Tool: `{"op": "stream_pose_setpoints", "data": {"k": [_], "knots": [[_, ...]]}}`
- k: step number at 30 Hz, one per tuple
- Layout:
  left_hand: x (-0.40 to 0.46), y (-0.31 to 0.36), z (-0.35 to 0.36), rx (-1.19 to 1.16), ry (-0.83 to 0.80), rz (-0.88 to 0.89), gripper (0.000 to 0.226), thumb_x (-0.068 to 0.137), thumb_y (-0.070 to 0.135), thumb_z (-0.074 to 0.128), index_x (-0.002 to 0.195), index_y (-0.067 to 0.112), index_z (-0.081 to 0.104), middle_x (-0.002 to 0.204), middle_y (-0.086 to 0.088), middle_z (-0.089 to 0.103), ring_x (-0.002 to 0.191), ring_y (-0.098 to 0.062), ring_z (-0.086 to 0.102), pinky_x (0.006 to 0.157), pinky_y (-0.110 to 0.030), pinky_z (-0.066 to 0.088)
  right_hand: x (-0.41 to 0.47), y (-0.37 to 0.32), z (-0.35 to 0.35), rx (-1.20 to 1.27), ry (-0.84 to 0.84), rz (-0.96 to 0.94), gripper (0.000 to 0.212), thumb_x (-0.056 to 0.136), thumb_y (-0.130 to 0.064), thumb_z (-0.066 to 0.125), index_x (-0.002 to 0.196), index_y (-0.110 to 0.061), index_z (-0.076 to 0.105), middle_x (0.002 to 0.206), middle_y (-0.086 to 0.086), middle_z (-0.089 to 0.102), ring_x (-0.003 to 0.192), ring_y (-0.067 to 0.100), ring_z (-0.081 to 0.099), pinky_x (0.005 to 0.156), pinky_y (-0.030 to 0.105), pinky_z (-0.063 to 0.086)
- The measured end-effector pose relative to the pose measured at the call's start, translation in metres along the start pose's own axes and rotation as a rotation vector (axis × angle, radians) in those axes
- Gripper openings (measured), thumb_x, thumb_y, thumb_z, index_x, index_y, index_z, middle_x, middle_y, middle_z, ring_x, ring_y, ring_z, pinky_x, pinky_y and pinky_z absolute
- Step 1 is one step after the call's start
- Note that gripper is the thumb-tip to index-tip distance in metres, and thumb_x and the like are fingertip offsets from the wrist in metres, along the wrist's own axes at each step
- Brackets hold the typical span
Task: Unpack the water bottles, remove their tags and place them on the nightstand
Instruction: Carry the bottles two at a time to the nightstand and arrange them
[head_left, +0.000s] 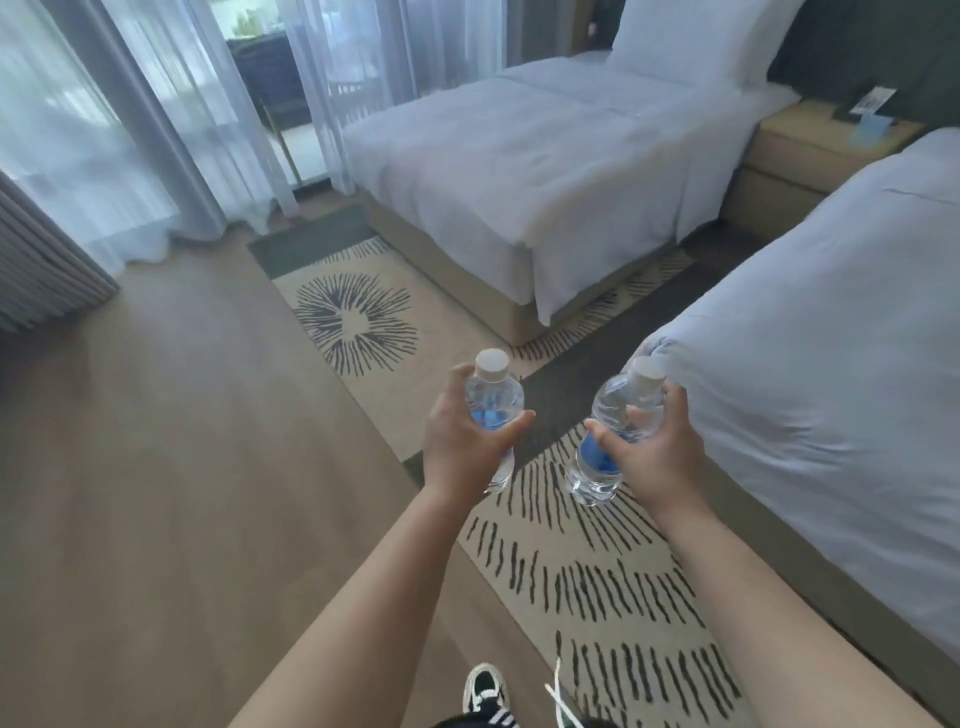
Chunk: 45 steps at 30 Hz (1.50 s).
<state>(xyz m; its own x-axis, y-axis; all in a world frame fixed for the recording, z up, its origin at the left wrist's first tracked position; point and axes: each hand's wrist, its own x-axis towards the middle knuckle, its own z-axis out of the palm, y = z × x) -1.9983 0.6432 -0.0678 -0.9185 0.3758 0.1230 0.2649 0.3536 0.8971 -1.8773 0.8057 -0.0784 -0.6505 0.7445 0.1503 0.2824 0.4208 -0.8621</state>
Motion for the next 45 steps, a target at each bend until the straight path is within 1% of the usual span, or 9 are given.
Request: {"op": "stream_pose_setpoints", "data": {"k": [5, 9, 13, 16, 18, 21, 26, 37, 45], "knots": [[0.092, -0.003, 0.012, -0.004, -0.045, 0.026, 0.065, 0.067, 0.040, 0.084, 0.120, 0.033, 0.046, 0.110, 0.007, 0.061, 0.098, -0.014, 0.060, 0.076, -0.023, 0.046, 0.072, -0.010, 0.025, -0.042, 0.094, 0.049, 0.069, 0.068, -0.040, 0.082, 0.120, -0.029, 0.038, 0.113, -0.001, 0.062, 0.094, 0.011, 0.056, 0.068, 0.010, 0.036], [0.158, -0.010, 0.037, -0.042, -0.091, 0.024, 0.065, 0.067, 0.039, 0.085, 0.117, 0.034, 0.045, 0.107, 0.009, 0.059, 0.095, -0.011, 0.059, 0.067, -0.012, 0.039, 0.129, -0.002, 0.041, -0.081, 0.155, 0.073, 0.069, 0.068, -0.040, 0.082, 0.122, -0.027, 0.041, 0.113, 0.000, 0.064, 0.094, 0.011, 0.055, 0.074, 0.020, 0.038], [0.230, -0.017, 0.071, -0.062, -0.159, 0.028, 0.065, 0.065, 0.043, 0.085, 0.115, 0.040, 0.044, 0.105, 0.012, 0.060, 0.093, -0.008, 0.060, 0.068, -0.014, 0.041, 0.196, 0.015, 0.058, -0.077, 0.202, 0.099, 0.068, 0.068, -0.040, 0.083, 0.121, -0.030, 0.042, 0.111, -0.002, 0.065, 0.092, 0.008, 0.056, 0.065, -0.001, 0.036], [0.293, -0.018, 0.104, -0.076, -0.203, 0.037, 0.066, 0.064, 0.043, 0.086, 0.116, 0.037, 0.046, 0.106, 0.011, 0.063, 0.094, -0.008, 0.062, 0.074, -0.023, 0.047, 0.255, 0.030, 0.070, -0.083, 0.236, 0.126, 0.069, 0.068, -0.039, 0.083, 0.122, -0.028, 0.042, 0.113, 0.000, 0.065, 0.093, 0.009, 0.056, 0.063, -0.006, 0.035], [0.339, -0.014, 0.129, -0.068, -0.234, 0.041, 0.066, 0.063, 0.044, 0.085, 0.115, 0.039, 0.046, 0.104, 0.012, 0.064, 0.094, -0.008, 0.063, 0.076, -0.025, 0.050, 0.301, 0.039, 0.076, -0.084, 0.274, 0.147, 0.070, 0.067, -0.038, 0.084, 0.122, -0.026, 0.042, 0.113, 0.002, 0.065, 0.095, 0.014, 0.059, 0.062, -0.005, 0.036], [0.404, 0.000, 0.165, -0.043, -0.285, 0.079, 0.064, 0.063, 0.046, 0.085, 0.113, 0.044, 0.043, 0.099, 0.021, 0.060, 0.093, -0.006, 0.060, 0.070, -0.015, 0.042, 0.364, 0.046, 0.078, -0.100, 0.327, 0.176, 0.070, 0.068, -0.036, 0.084, 0.123, -0.022, 0.044, 0.116, 0.003, 0.064, 0.100, 0.020, 0.062, 0.068, 0.001, 0.034], [0.492, 0.026, 0.218, -0.042, -0.323, 0.123, 0.064, 0.064, 0.044, 0.085, 0.111, 0.045, 0.041, 0.100, 0.021, 0.059, 0.095, -0.010, 0.059, 0.078, -0.026, 0.045, 0.453, 0.051, 0.068, -0.114, 0.399, 0.204, 0.070, 0.068, -0.037, 0.084, 0.124, -0.021, 0.044, 0.119, 0.002, 0.063, 0.103, 0.022, 0.060, 0.079, 0.021, 0.041], [0.669, 0.048, 0.342, -0.059, -0.431, 0.172, 0.066, 0.063, 0.046, 0.085, 0.107, 0.054, 0.036, 0.095, 0.033, 0.053, 0.092, -0.008, 0.059, 0.077, -0.027, 0.046, 0.631, 0.085, 0.059, -0.178, 0.483, 0.255, 0.075, 0.067, -0.036, 0.084, 0.128, -0.021, 0.043, 0.124, 0.002, 0.059, 0.107, 0.024, 0.059, 0.083, 0.021, 0.042], [0.820, 0.074, 0.446, -0.047, -0.545, 0.279, 0.069, 0.061, 0.051, 0.082, 0.103, 0.062, 0.029, 0.091, 0.038, 0.050, 0.084, 0.009, 0.054, 0.062, -0.014, 0.039, 0.784, 0.115, 0.060, -0.214, 0.616, 0.353, 0.078, 0.069, -0.040, 0.082, 0.133, -0.023, 0.040, 0.131, 0.002, 0.056, 0.112, 0.024, 0.059, 0.086, 0.023, 0.042]]}}
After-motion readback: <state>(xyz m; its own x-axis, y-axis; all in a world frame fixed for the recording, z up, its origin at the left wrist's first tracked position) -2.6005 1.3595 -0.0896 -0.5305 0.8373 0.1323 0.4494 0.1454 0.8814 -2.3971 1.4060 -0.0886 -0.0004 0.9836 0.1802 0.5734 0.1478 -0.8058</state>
